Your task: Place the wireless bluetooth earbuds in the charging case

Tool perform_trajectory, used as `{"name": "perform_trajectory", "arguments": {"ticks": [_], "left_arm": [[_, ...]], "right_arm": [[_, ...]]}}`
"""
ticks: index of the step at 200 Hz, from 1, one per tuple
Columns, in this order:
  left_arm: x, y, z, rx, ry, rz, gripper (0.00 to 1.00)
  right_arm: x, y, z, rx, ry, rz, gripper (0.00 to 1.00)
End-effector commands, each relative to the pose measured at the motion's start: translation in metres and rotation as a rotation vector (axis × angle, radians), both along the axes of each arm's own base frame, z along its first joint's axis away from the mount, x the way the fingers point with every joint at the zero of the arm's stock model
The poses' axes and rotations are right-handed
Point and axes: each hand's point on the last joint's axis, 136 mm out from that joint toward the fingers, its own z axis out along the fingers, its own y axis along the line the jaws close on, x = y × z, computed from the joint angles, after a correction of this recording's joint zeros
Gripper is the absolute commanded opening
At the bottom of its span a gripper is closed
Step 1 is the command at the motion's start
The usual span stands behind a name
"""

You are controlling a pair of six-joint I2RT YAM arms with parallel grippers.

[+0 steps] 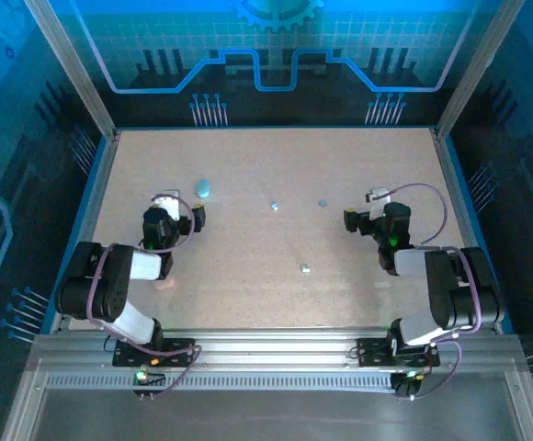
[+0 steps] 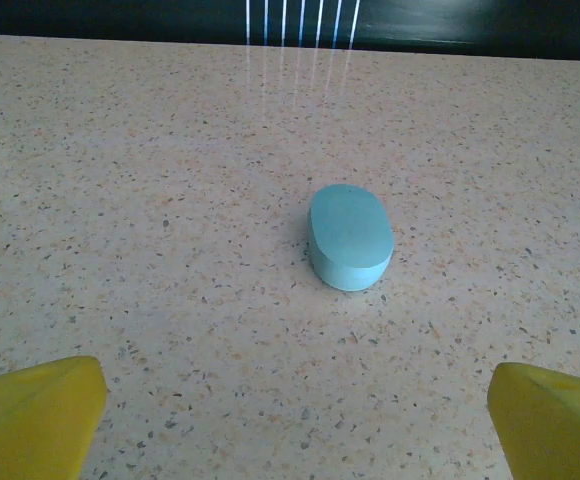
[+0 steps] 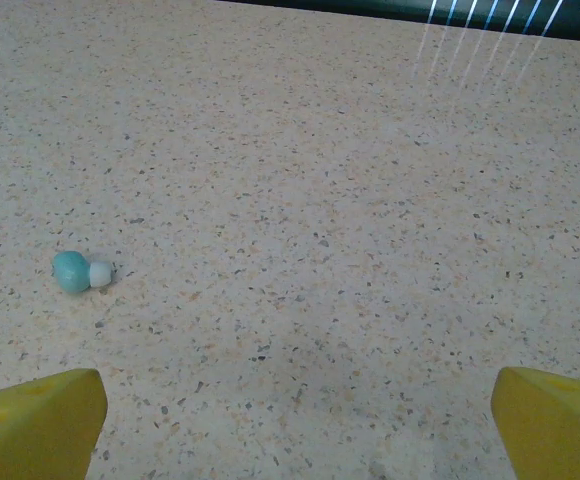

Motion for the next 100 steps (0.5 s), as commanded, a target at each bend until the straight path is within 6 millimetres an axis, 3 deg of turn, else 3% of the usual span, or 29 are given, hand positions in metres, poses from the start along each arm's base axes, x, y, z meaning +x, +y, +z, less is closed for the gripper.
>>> {"name": "perform_trajectory", "arguments": {"ticks": [1,100], "left_arm": [[0.0058,0.0007,0.0099,0.005,-0.028,-0.013,0.99],[0.0058,0.0027,0.0105,-0.011,-0.028,-0.010,0.99]], "right_arm": [[0.0083,0.0011,0.0120,0.008,-0.043,0.005,1.00],[0.0086,0.0011,0.0123,0.014,-0.043,0.008,1.00]]}}
